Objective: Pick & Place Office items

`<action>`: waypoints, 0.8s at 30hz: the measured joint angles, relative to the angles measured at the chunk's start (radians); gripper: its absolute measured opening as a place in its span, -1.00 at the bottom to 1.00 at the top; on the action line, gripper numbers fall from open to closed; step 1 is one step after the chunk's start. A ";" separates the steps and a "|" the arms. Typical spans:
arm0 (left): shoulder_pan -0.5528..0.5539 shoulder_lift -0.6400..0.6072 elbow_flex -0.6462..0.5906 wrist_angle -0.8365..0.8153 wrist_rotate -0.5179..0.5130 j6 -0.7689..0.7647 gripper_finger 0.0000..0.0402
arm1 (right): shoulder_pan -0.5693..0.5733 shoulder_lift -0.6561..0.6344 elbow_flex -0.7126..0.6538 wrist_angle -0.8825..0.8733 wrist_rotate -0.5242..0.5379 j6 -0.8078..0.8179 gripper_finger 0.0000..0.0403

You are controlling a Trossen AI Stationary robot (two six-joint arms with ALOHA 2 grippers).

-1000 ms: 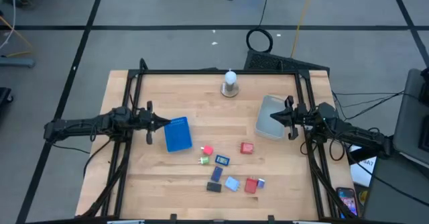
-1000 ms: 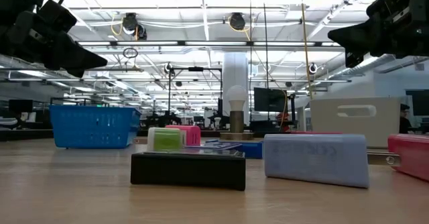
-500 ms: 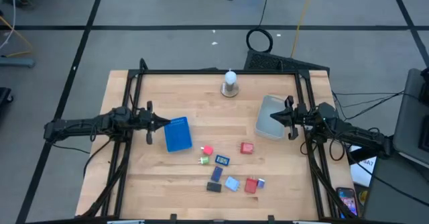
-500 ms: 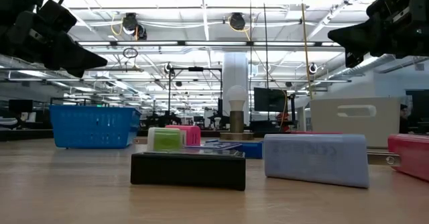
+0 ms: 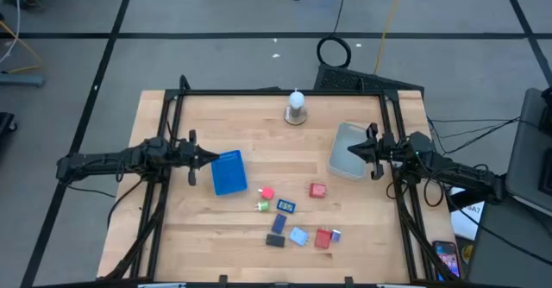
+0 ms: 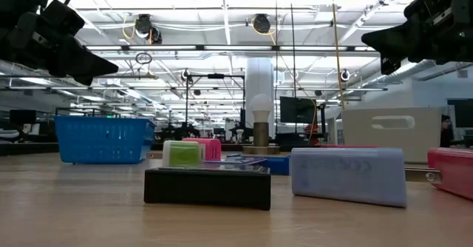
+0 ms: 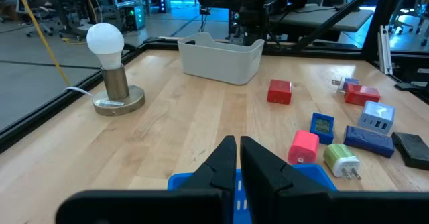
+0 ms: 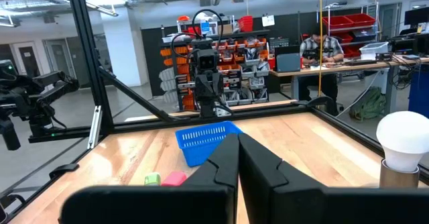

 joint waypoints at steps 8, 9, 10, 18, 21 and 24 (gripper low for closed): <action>0.000 0.000 0.000 0.000 -0.001 0.023 -0.87 | 0.000 0.000 0.000 0.000 0.000 0.000 -1.00; 0.000 0.000 0.000 0.000 -0.001 0.032 -0.87 | 0.000 0.000 0.000 0.000 0.000 0.000 -1.00; 0.000 0.000 0.000 0.000 -0.001 0.037 -0.87 | 0.000 0.000 0.000 0.000 0.000 0.000 -1.00; 0.000 0.000 0.000 0.005 -0.001 0.032 -0.87 | 0.000 0.000 0.000 0.000 0.000 0.000 -1.00; 0.000 0.000 0.000 0.033 -0.002 0.050 -0.87 | 0.000 0.000 0.000 0.000 0.000 0.000 -1.00; 0.000 0.000 0.000 0.056 -0.002 0.053 -0.87 | 0.000 0.000 0.000 0.000 0.000 0.000 -1.00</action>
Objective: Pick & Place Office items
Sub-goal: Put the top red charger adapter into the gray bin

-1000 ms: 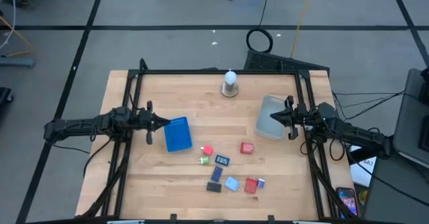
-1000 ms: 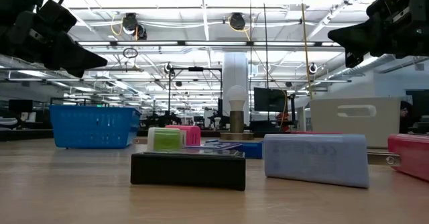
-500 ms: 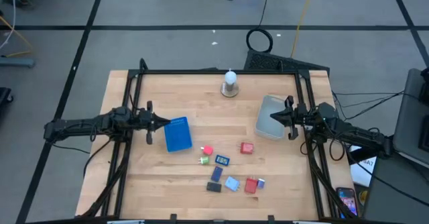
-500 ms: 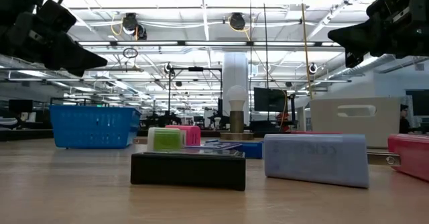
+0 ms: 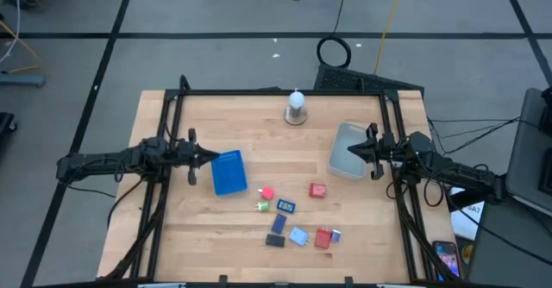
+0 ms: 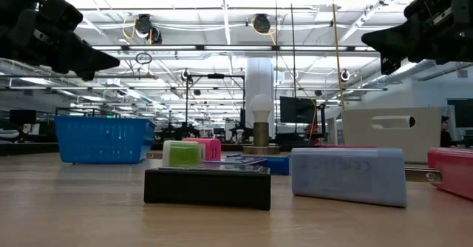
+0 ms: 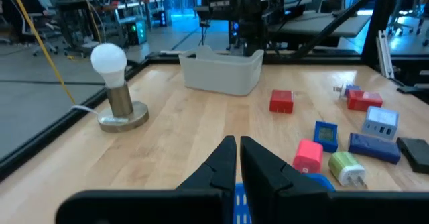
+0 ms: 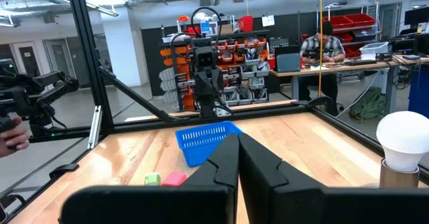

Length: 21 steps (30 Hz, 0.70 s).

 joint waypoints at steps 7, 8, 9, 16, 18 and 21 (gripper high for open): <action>0.000 0.000 0.000 0.057 0.000 -0.035 -0.87 | 0.000 0.000 0.000 0.000 0.000 0.000 -1.00; 0.000 0.000 0.000 0.064 0.000 -0.042 -0.87 | 0.000 0.000 0.000 0.000 0.000 0.000 -1.00; 0.000 0.000 0.000 0.071 0.001 -0.050 -0.87 | 0.000 0.000 0.000 0.000 0.000 0.000 -1.00; 0.000 0.000 0.000 0.076 -0.055 -0.054 -0.87 | 0.000 0.000 0.000 0.000 0.000 0.000 -1.00; 0.000 0.000 0.000 0.064 -0.097 -0.057 -0.87 | 0.000 0.000 0.000 0.000 0.000 0.000 -1.00; 0.000 0.001 0.000 0.068 -0.161 -0.117 -0.87 | 0.000 0.000 0.000 0.011 0.000 -0.001 -1.00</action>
